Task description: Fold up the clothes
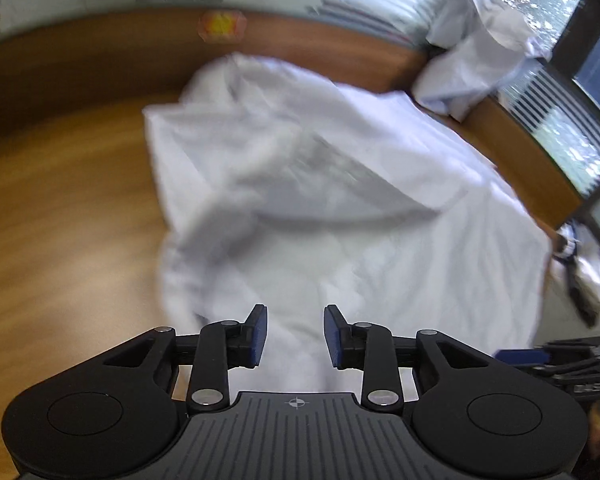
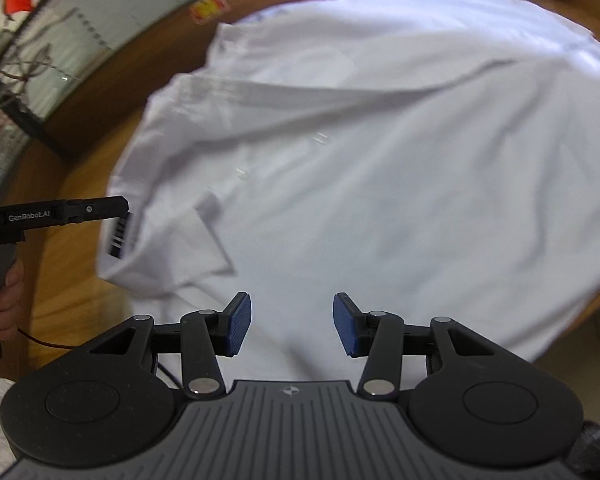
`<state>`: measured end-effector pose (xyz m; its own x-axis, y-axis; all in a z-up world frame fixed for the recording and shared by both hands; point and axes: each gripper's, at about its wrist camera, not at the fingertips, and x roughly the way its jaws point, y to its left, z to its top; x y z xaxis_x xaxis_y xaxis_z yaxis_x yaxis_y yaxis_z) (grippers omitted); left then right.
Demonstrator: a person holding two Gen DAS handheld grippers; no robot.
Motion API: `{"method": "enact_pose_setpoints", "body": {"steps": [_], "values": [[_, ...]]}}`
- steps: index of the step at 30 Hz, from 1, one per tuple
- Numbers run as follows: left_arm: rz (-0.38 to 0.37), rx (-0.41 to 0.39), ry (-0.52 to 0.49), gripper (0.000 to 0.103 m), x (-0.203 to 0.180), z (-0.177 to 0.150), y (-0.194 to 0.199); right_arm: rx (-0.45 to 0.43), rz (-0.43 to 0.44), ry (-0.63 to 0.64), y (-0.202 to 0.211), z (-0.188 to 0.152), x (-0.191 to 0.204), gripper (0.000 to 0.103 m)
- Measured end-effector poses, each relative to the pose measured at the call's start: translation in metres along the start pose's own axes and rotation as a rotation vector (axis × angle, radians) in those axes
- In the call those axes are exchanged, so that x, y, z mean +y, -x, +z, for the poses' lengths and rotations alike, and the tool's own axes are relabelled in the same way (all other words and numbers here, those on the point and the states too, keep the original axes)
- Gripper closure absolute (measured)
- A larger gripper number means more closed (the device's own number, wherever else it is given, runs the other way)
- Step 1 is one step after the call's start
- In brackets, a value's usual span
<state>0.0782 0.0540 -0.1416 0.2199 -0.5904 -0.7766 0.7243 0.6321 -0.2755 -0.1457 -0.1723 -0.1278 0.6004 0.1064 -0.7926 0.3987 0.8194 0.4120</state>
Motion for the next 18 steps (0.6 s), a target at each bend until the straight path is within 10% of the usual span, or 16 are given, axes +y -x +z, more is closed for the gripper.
{"method": "enact_pose_setpoints", "body": {"steps": [7, 13, 16, 18], "values": [[0.229, -0.035, -0.032, 0.062, 0.022, 0.005, 0.006, 0.023, 0.088, 0.112, -0.024, 0.017, 0.036, 0.052], [0.213, -0.002, 0.022, 0.058, 0.031, 0.009, -0.012, 0.039, 0.057, 0.154, -0.042, 0.025, 0.045, 0.052], [0.244, -0.008, 0.004, 0.086, 0.028, 0.011, -0.014, 0.043, 0.045, 0.116, -0.045, 0.028, 0.036, 0.052], [0.256, -0.011, 0.006, 0.086, 0.027, 0.011, -0.013, 0.050, 0.030, 0.103, -0.046, 0.029, 0.030, 0.052]]}}
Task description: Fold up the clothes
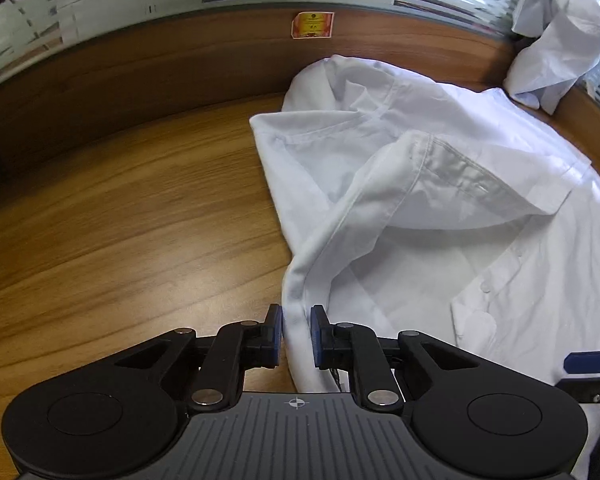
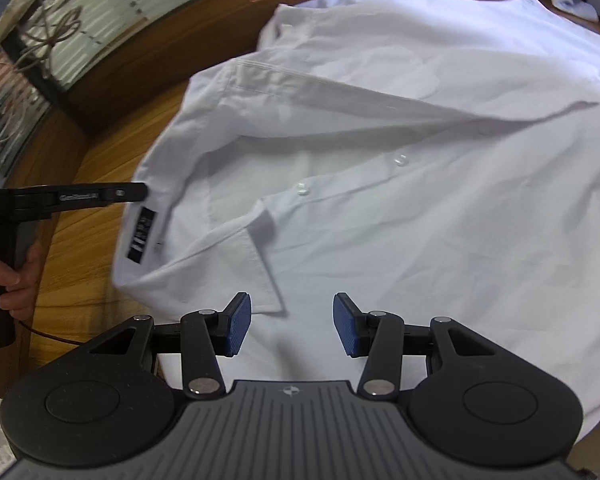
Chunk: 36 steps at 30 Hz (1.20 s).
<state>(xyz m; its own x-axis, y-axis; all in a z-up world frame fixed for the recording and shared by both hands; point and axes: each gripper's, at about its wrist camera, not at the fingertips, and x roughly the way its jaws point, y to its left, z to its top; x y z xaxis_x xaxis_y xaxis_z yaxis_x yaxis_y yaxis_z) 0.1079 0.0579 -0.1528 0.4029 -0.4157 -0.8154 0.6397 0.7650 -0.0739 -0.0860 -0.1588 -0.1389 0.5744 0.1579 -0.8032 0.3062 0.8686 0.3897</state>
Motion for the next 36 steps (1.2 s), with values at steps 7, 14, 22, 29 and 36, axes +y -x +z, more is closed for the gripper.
{"method": "enact_pose_setpoints", "body": {"steps": [7, 14, 22, 29, 36], "values": [[0.025, -0.002, -0.113, 0.088, 0.001, -0.009, 0.001, 0.050, -0.041, -0.030, -0.009, -0.006, -0.018, 0.052], [-0.015, -0.026, -0.272, 0.078, 0.004, -0.015, 0.006, 0.081, -0.021, -0.025, -0.009, -0.001, -0.026, 0.052], [-0.195, -0.055, -0.350, 0.046, -0.017, 0.021, 0.015, 0.077, 0.005, -0.031, 0.000, 0.007, -0.031, 0.051], [-0.278, -0.036, -0.407, 0.043, -0.037, 0.063, -0.021, 0.063, -0.003, -0.057, 0.010, 0.004, -0.038, 0.051], [-0.359, 0.062, -0.368, 0.045, -0.041, 0.085, -0.061, 0.059, -0.020, -0.105, 0.017, -0.007, -0.047, 0.051]]}}
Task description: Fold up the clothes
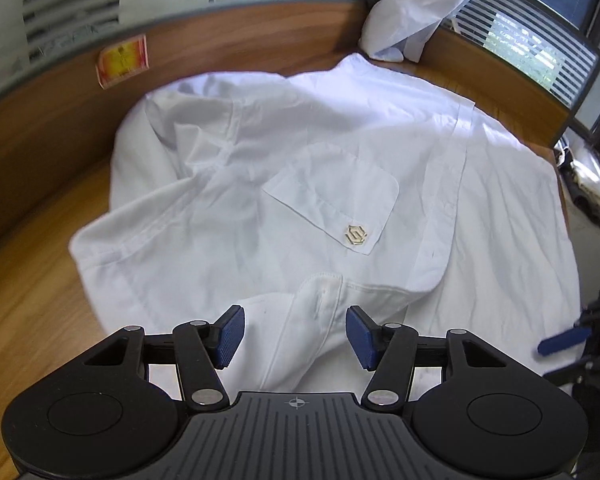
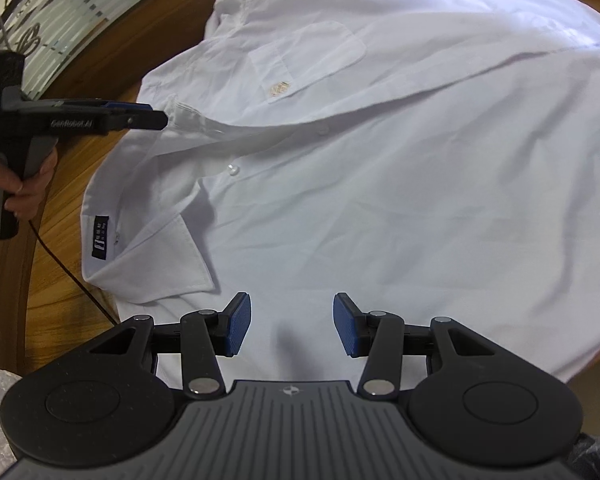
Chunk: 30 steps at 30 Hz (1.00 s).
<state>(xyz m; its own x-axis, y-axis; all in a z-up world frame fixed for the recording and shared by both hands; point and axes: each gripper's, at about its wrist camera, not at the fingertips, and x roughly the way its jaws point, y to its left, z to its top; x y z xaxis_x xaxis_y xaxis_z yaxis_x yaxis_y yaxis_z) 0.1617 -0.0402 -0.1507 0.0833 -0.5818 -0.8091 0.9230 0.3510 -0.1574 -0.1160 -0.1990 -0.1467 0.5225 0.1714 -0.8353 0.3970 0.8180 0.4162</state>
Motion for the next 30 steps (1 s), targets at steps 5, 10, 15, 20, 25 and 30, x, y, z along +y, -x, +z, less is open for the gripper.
{"method": "enact_pose_setpoints", "body": {"steps": [5, 10, 15, 20, 25, 30], "values": [[-0.037, 0.004, -0.088, 0.071, -0.008, -0.004, 0.003, -0.004, 0.004, -0.010, 0.004, -0.004, -0.002, 0.051], [-0.047, -0.017, -0.237, 0.081, -0.023, -0.012, 0.015, -0.039, 0.170, 0.026, 0.006, 0.004, 0.017, 0.051], [-0.027, -0.034, -0.363, 0.082, -0.035, -0.016, 0.023, -0.014, 0.302, -0.003, -0.022, 0.018, 0.044, 0.051], [-0.018, -0.037, -0.437, 0.082, -0.040, -0.019, 0.025, 0.032, 0.313, -0.047, -0.055, 0.028, 0.060, 0.051], [-0.007, -0.044, -0.490, 0.082, -0.042, -0.022, 0.027, 0.031, 0.317, -0.015, -0.071, 0.039, 0.075, 0.051], [0.004, -0.048, -0.546, 0.082, -0.046, -0.024, 0.027, 0.023, 0.329, 0.029, -0.085, 0.051, 0.092, 0.051]]}}
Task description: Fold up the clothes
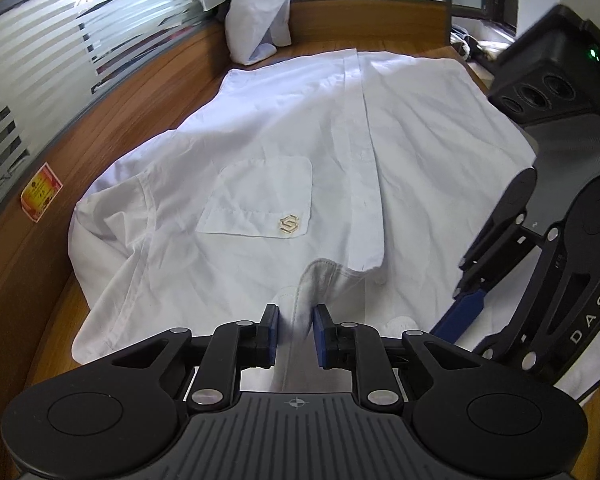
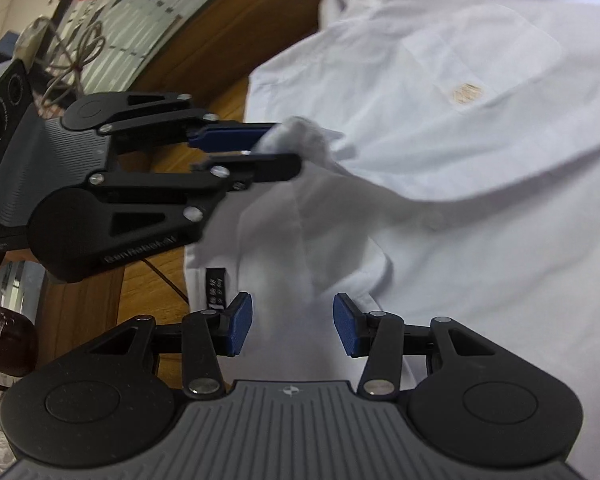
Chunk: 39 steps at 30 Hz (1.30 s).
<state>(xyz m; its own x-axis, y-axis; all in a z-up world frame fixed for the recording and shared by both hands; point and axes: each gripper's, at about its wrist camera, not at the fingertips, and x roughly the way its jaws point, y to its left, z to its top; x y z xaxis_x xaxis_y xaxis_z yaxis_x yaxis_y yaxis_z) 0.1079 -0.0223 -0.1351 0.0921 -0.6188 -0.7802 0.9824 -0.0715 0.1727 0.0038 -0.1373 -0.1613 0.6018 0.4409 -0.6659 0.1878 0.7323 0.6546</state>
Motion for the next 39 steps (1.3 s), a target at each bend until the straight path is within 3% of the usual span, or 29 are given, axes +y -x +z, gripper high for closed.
{"method": "enact_pose_setpoints", "body": {"steps": [7, 12, 17, 23, 27, 33, 35, 39], "values": [[-0.004, 0.008, -0.113, 0.082, -0.013, -0.002, -0.002, 0.009, -0.012, 0.044, -0.010, 0.008, 0.010, 0.051], [-0.009, 0.005, -0.108, 0.082, -0.012, -0.002, -0.004, -0.043, -0.091, -0.007, 0.006, 0.007, 0.002, 0.052], [-0.006, 0.001, -0.108, 0.082, -0.011, -0.002, -0.003, -0.023, -0.095, 0.049, 0.000, 0.010, 0.004, 0.052], [-0.006, 0.001, -0.180, 0.082, -0.016, -0.001, 0.003, 0.001, -0.099, 0.116, -0.009, 0.015, 0.007, 0.049], [-0.023, 0.012, -0.327, 0.082, -0.029, -0.002, 0.002, 0.017, -0.102, 0.161, -0.014, 0.018, 0.009, 0.044], [-0.060, 0.038, -0.653, 0.082, -0.058, -0.017, -0.004, 0.075, -0.101, 0.311, -0.026, 0.015, 0.014, 0.039], [-0.058, 0.042, -0.720, 0.081, -0.062, -0.021, -0.006, 0.081, -0.096, 0.343, -0.025, 0.012, 0.015, 0.037], [-0.034, 0.041, -0.761, 0.081, -0.058, -0.016, -0.006, 0.074, -0.105, 0.429, -0.019, 0.005, 0.022, 0.037]]}}
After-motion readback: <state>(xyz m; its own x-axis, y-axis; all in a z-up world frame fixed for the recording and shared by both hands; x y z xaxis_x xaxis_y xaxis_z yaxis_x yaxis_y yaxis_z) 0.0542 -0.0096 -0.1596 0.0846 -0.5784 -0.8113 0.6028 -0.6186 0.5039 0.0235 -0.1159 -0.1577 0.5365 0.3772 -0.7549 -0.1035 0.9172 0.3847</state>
